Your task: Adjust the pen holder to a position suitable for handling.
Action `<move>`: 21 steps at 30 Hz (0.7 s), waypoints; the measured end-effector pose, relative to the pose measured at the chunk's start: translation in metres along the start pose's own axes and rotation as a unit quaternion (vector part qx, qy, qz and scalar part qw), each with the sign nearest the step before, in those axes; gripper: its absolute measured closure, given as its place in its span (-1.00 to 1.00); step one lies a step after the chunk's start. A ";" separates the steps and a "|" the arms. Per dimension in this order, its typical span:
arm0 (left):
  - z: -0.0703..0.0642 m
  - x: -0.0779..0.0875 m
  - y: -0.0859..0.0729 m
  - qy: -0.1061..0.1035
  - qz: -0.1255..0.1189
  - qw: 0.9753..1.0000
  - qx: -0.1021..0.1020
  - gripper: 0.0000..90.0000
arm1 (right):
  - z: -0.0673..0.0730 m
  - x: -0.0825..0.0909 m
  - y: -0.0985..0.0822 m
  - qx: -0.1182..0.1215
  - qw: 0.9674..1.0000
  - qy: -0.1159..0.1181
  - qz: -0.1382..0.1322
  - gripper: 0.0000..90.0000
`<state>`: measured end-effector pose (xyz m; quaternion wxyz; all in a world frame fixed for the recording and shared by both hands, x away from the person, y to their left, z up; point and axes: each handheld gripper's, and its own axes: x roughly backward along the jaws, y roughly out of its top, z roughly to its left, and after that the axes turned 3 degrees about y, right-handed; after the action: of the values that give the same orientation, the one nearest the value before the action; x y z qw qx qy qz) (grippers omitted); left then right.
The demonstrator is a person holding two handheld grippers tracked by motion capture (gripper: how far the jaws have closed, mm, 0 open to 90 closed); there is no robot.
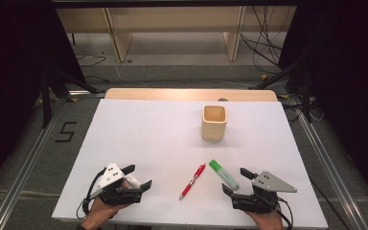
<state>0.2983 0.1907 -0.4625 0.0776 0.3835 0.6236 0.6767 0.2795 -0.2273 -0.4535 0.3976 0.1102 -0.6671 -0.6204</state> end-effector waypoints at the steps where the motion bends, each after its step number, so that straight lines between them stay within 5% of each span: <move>1: 0.000 0.000 0.000 0.000 0.000 1.000 0.000 -0.63 | 0.000 0.000 0.000 0.000 1.000 -0.001 0.000 -0.61; 21: 0.001 0.001 0.001 0.004 -0.003 1.000 0.002 -0.63 | -0.013 -0.007 0.014 0.012 1.000 -0.006 0.002 -0.48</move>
<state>0.2987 0.1916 -0.4616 0.0760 0.3788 0.6266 0.6768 0.2979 -0.2297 -0.4450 0.3937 0.1101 -0.6767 -0.6123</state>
